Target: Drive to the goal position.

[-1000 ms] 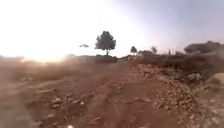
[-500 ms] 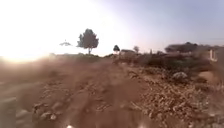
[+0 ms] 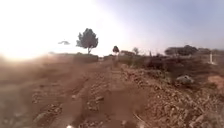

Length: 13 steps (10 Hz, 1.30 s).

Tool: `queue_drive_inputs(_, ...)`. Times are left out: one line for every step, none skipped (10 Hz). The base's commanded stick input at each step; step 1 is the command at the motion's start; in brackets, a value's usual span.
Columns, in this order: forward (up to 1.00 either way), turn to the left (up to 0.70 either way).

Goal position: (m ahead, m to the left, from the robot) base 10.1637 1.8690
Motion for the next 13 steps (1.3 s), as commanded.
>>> queue_drive_inputs(0.7,0.0)
queue_drive_inputs(0.7,0.0)
queue_drive_inputs(0.7,0.0)
queue_drive_inputs(0.7,0.0)
queue_drive_inputs(0.7,0.0)
queue_drive_inputs(0.7,0.0)
queue_drive_inputs(0.7,0.0)
queue_drive_inputs(0.7,-0.07)
queue_drive_inputs(0.7,-0.35)
queue_drive_inputs(0.7,-0.35)
queue_drive_inputs(0.7,-0.31)
queue_drive_inputs(0.7,-0.05)
queue_drive_inputs(0.7,0.0)
